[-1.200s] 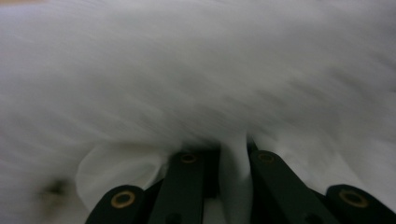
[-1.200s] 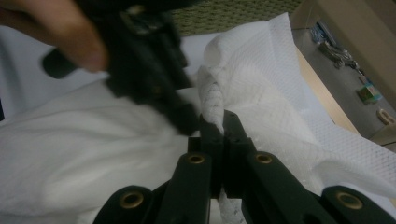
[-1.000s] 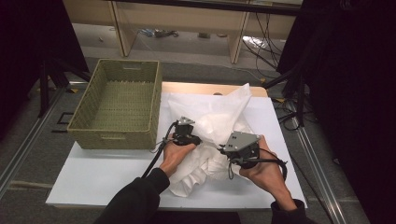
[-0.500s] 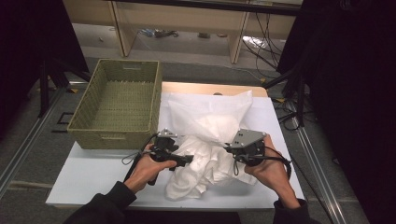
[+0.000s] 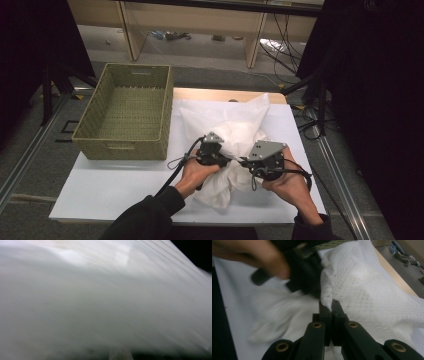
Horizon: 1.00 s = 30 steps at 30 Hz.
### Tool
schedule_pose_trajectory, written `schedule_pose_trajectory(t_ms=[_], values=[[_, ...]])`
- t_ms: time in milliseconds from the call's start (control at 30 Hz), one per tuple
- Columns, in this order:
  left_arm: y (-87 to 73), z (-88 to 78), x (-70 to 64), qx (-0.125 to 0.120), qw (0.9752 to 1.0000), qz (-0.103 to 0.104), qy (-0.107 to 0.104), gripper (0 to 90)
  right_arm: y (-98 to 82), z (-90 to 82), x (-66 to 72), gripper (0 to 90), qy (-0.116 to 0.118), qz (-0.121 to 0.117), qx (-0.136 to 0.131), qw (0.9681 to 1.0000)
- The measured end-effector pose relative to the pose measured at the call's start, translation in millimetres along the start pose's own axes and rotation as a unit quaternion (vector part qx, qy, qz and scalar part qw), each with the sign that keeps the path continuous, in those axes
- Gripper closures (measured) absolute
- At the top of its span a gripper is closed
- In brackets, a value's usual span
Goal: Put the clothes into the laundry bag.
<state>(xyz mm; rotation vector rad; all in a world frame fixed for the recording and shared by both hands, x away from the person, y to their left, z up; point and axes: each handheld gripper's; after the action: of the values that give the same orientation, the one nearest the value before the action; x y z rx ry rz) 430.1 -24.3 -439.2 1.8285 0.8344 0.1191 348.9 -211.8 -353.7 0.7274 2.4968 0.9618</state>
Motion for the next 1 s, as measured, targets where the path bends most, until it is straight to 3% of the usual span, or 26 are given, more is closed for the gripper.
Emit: schedule_pose_trajectory(t_ms=[33,100,167,233,267,300,333,400,433,467,500,533,600,633,667,700,800,833,867,933,967,1000], values=[[2.8,1.0,4.6,-0.015,0.9997,-0.005,0.019,86.4,-1.1,-4.4,2.0,90.0,0.004,-0.002,-0.003,1.0],[6.0,3.9,13.5,-0.028,0.9978,0.01,0.058,86.3,-2.9,-8.1,1.5,90.0,0.002,-0.001,-0.003,1.0],[3.0,7.5,22.2,-0.032,0.9974,-0.02,0.061,85.8,-6.3,-7.6,-0.6,90.0,0.002,0.006,0.0,1.0],[-2.0,9.4,22.6,-0.019,0.9981,-0.025,0.053,81.2,-9.4,-2.4,-3.1,90.0,-0.002,0.007,0.008,0.9999],[-4.5,7.1,20.9,0.003,0.9991,-0.011,0.042,77.2,-9.9,-1.0,-3.4,90.0,-0.001,0.007,0.009,0.9999],[-6.3,0.8,19.2,0.013,0.9989,0.009,0.043,70.9,-11.2,1.4,-3.9,90.0,-0.002,0.008,0.011,0.9999],[-8.0,-7.6,17.1,0.019,0.9987,0.017,0.045,61.0,-12.3,2.8,-4.5,90.0,-0.006,0.007,0.014,0.9999],[-13.2,-27.5,14.9,0.03,0.9989,0.015,0.034,44.6,-13.5,3.4,-6.3,90.0,-0.013,0.01,0.017,0.9997],[-16.9,-37.3,14.3,0.039,0.9989,0.018,0.016,36.4,-13.6,3.4,-7.8,90.0,-0.014,0.011,0.017,0.9997],[-22.7,-46.7,13.8,0.057,0.998,0.015,-0.021,30.7,-13.6,3.3,-8.5,90.0,-0.017,0.013,0.016,0.9996],[-27.1,-51.0,13.8,0.07,0.9966,0.015,-0.041,24.7,-14.3,2.9,-8.2,90.0,-0.019,0.023,0.019,0.9994],[-34.3,-55.4,13.1,0.082,0.9951,0.028,-0.047,21.6,-14.2,3.5,-9.0,90.0,-0.018,0.021,0.017,0.9995],[-47.9,-57.0,11.5,0.11,0.9907,0.076,-0.025,19.3,-13.3,4.7,-10.2,90.0,-0.02,0.015,0.017,0.9996],[-53.2,-53.0,11.3,0.123,0.9884,0.086,-0.02,18.6,-12.5,5.4,-10.1,90.0,-0.021,0.015,0.016,0.9995],[-56.9,-45.4,10.2,0.129,0.988,0.083,-0.018,18.8,-12.1,5.9,-9.3,90.0,-0.021,0.013,0.017,0.9995],[-58.4,-39.7,8.2,0.124,0.9892,0.077,-0.018,19.9,-11.9,6.6,-8.4,89.9,-0.021,0.012,0.019,0.9995],[-56.9,-17.1,-0.9,0.138,0.9848,0.099,-0.039,25.2,-11.1,8.8,-7.6,89.9,-0.018,0.012,0.019,0.9996],[-55.1,-10.2,-2.7,0.132,0.9859,0.083,-0.059,32.9,-11.9,9.3,-6.6,89.9,-0.019,0.021,0.022,0.9994],[-52.8,-2.9,-3.9,0.121,0.9882,0.058,-0.073,41.7,-12.7,10.5,-8.5,89.9,-0.018,0.009,0.021,0.9996],[-48.2,4.2,-7.2,0.113,0.99,0.058,-0.062,68.2,-14.2,11.4,-9.5,90.0,-0.015,0.011,0.024,0.9995],[-44.0,6.0,-9.4,0.105,0.9915,0.046,-0.062,75.3,-14.7,10.3,-8.7,90.0,-0.017,0.023,0.028,0.9992],[-38.4,6.3,-12.2,0.096,0.9923,0.048,-0.061,79.1,-14.6,9.1,-8.4,90.0,-0.012,0.022,0.028,0.9993]])
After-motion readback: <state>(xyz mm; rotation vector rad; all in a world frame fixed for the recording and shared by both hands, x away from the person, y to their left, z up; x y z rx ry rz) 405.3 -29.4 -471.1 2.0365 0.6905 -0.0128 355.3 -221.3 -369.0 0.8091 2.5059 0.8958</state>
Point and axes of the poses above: each handheld gripper's, and its own axes: z roughly forward along the jaws, y roughly out of its top, x roughly to its left, and after that the axes turned 10 degrees about z, right-handed
